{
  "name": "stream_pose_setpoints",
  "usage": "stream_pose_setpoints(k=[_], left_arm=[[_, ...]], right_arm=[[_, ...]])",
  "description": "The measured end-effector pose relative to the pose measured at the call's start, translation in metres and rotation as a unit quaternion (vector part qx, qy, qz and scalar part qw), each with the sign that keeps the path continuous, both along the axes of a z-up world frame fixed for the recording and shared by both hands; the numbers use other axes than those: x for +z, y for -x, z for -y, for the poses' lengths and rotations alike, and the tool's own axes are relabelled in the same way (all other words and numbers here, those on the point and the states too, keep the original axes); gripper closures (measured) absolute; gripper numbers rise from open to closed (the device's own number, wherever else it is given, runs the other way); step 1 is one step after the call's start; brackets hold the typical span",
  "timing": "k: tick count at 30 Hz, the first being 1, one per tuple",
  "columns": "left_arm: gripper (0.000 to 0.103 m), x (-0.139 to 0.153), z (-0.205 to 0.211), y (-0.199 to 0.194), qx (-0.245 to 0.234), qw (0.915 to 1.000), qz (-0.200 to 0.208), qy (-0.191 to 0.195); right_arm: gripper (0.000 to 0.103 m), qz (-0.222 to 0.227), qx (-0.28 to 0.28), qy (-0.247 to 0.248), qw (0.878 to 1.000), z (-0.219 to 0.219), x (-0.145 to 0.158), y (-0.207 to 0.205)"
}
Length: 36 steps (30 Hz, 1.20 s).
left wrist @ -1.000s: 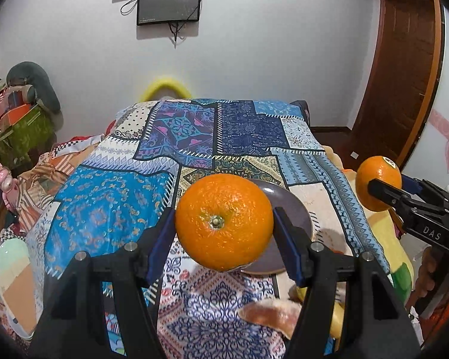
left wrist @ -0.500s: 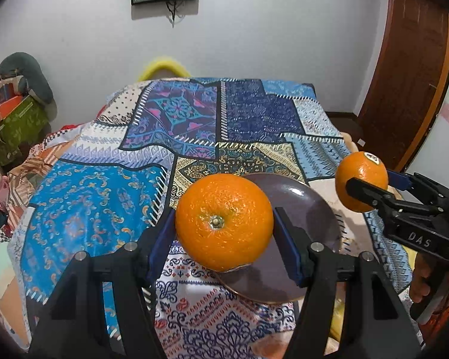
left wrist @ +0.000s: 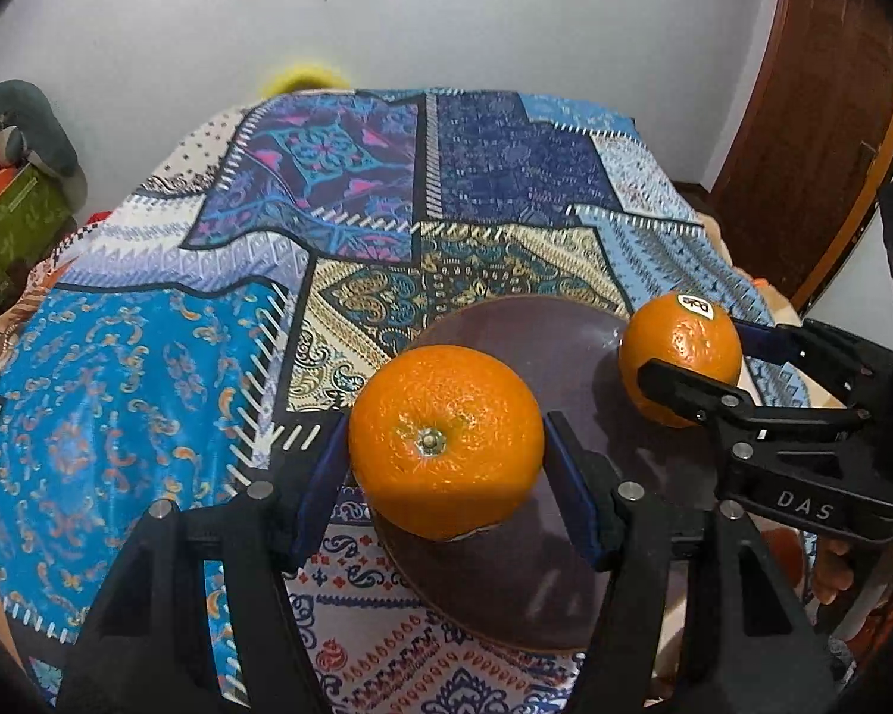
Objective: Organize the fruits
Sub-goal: 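Carry both oranges onto the brown plate and open both tools, then move the left tool to the pomelo segment while the right tool reaches a corn cob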
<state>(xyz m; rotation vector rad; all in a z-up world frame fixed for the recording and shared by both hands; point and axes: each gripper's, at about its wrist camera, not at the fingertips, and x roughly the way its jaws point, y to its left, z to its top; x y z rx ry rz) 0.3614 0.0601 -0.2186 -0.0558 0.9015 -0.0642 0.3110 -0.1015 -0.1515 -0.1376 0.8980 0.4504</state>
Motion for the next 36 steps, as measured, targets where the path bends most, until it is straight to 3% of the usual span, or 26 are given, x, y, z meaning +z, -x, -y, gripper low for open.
stream_pose_setpoints(k=[15,18,22,28,36], left_arm=[[0.038,-0.019,0.006,-0.010,-0.009,0.9994,-0.033,-0.011],[0.033,-0.017,0.005,-0.009,-0.007,0.9994,-0.034,-0.003],[0.019,-0.004,0.002,-0.002,0.008,0.9999,-0.013,-0.003],[0.019,0.018,-0.004,0.015,0.016,0.9999,0.001,-0.004],[0.019,0.057,0.000,0.059,0.014,0.9993,0.030,-0.015]], right_arm=[[0.037,-0.025,0.009,0.016,1.000,-0.005,-0.015,-0.008],[0.037,-0.025,0.008,0.019,0.999,-0.006,-0.015,-0.007],[0.037,-0.023,0.004,0.018,1.000,-0.003,-0.013,-0.003],[0.028,0.012,-0.010,0.020,1.000,0.008,0.013,0.014],[0.024,0.050,-0.015,0.016,0.998,0.019,0.050,0.054]])
